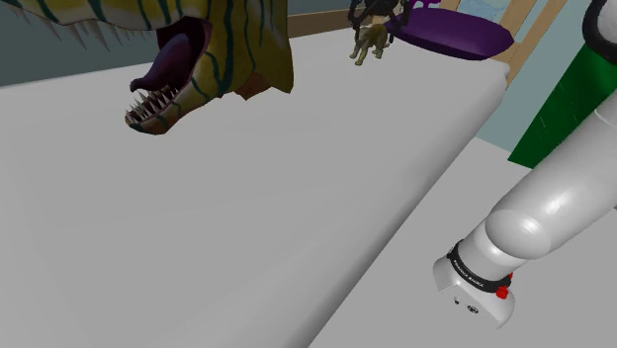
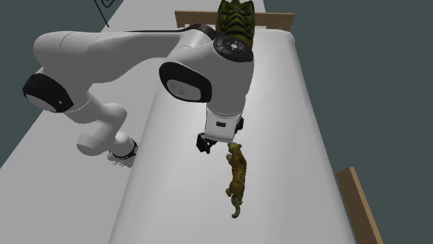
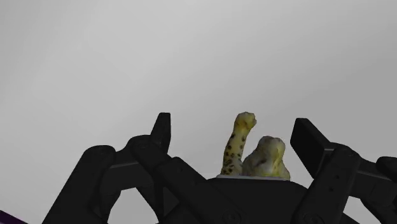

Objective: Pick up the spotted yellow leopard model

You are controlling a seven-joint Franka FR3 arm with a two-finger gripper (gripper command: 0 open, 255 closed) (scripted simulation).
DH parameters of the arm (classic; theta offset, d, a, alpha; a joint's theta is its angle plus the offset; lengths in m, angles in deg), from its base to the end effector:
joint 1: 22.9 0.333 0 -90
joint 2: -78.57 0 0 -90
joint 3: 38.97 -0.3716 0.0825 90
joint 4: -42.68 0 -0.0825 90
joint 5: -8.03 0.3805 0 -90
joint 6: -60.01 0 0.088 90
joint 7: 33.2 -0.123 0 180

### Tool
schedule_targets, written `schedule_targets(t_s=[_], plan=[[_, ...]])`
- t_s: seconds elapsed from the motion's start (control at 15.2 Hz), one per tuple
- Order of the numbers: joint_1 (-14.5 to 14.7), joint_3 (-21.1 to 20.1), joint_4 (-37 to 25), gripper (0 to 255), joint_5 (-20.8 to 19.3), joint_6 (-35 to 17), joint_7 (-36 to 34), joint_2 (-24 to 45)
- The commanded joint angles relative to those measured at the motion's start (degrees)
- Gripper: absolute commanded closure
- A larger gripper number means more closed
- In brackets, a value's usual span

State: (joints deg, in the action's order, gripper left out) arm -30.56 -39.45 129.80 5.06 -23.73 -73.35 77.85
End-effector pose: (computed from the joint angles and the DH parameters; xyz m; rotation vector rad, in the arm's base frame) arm 0.5295 -0.0736 0.6851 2.8168 -1.2419 -0.0459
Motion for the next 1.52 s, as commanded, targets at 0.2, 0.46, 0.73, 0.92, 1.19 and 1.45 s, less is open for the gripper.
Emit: schedule_targets(t_s=[0.2,0.46,0.73,0.92,1.19,1.45], plan=[[-0.8,1.1,-20.2,0,-1.5,6.4,-6.7,13.4],[-1.0,1.7,-24.2,0,-1.8,6.9,-8.3,16.7],[-1.0,1.6,-17.9,0,-1.8,2.7,-8.7,14.6],[-1.0,1.6,-15.7,0,-1.7,1.2,-8.8,14.0],[-1.0,1.6,-15.7,255,-1.8,1.2,-8.9,14.0],[-1.0,1.6,-15.7,255,-1.8,1.2,-8.9,14.0]])
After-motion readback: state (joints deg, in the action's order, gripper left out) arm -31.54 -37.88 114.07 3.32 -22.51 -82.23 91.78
